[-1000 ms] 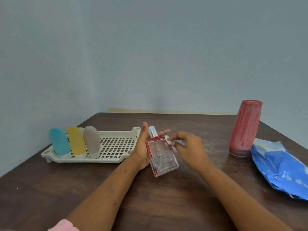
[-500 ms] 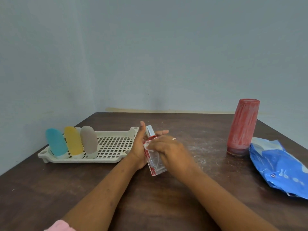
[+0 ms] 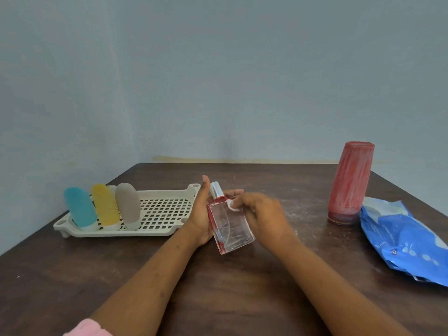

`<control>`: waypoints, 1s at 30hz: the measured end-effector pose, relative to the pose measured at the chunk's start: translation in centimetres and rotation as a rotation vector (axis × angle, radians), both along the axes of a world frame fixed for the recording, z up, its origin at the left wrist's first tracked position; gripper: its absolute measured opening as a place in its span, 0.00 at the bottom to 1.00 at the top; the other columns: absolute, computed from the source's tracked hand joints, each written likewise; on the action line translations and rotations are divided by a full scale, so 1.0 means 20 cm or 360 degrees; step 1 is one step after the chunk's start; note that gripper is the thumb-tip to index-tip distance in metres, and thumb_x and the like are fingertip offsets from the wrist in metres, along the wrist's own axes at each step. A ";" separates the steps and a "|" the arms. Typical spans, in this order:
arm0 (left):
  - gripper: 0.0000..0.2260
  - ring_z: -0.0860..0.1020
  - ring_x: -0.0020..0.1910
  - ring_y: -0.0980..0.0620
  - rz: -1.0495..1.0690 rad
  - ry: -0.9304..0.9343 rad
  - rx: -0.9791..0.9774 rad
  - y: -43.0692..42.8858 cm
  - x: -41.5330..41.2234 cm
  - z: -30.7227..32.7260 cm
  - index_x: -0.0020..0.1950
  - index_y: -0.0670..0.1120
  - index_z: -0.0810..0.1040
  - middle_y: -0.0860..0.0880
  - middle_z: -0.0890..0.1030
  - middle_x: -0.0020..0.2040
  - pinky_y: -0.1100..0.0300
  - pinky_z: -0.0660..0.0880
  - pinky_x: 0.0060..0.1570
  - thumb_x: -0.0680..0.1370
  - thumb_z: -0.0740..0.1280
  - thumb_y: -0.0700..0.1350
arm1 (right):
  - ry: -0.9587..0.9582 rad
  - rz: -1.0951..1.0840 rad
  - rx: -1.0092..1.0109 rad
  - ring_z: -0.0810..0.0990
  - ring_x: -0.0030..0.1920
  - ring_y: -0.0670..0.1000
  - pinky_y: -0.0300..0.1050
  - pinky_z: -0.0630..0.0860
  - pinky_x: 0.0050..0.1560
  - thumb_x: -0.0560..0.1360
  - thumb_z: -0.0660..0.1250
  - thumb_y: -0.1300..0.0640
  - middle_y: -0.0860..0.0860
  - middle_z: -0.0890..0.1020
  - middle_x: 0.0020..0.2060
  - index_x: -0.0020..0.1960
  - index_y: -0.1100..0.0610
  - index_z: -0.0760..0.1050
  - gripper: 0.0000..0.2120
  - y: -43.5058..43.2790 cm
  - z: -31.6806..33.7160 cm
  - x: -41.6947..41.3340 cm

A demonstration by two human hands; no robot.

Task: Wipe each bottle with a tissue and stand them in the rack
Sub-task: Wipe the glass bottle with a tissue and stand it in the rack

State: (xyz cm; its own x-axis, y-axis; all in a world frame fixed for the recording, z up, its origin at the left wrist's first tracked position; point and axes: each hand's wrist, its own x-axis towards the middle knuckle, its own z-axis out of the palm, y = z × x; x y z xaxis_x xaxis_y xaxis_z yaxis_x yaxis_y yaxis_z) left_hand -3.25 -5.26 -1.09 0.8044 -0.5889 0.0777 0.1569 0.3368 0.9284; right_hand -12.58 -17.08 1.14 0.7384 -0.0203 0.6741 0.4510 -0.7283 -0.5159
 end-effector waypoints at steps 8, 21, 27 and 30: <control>0.42 0.78 0.58 0.34 -0.0003 -0.0026 0.0015 0.00 0.00 0.00 0.62 0.36 0.77 0.31 0.79 0.58 0.39 0.72 0.63 0.69 0.53 0.71 | 0.0230 -0.0099 0.0309 0.75 0.42 0.27 0.21 0.71 0.42 0.75 0.63 0.70 0.38 0.82 0.45 0.44 0.59 0.81 0.11 -0.01 -0.02 0.02; 0.37 0.81 0.48 0.42 0.0000 -0.0052 0.0004 0.00 0.01 0.00 0.54 0.37 0.82 0.38 0.83 0.46 0.47 0.75 0.57 0.71 0.56 0.69 | -0.0140 0.0083 -0.0620 0.79 0.53 0.49 0.39 0.73 0.55 0.71 0.66 0.66 0.52 0.83 0.50 0.51 0.58 0.82 0.12 0.06 -0.03 -0.02; 0.37 0.80 0.47 0.43 0.0003 -0.0031 0.0013 0.00 0.01 0.00 0.51 0.37 0.82 0.39 0.82 0.46 0.48 0.75 0.54 0.70 0.55 0.69 | -0.0212 0.0122 -0.0762 0.80 0.53 0.48 0.37 0.75 0.57 0.71 0.67 0.66 0.52 0.84 0.48 0.49 0.59 0.82 0.09 0.01 -0.04 0.00; 0.37 0.80 0.48 0.40 -0.0012 -0.0023 -0.0018 0.00 0.01 -0.01 0.52 0.36 0.80 0.36 0.81 0.47 0.45 0.75 0.56 0.71 0.55 0.68 | -0.0198 0.0140 -0.0178 0.75 0.50 0.29 0.20 0.66 0.51 0.73 0.65 0.69 0.50 0.83 0.49 0.44 0.65 0.82 0.08 -0.03 -0.03 0.00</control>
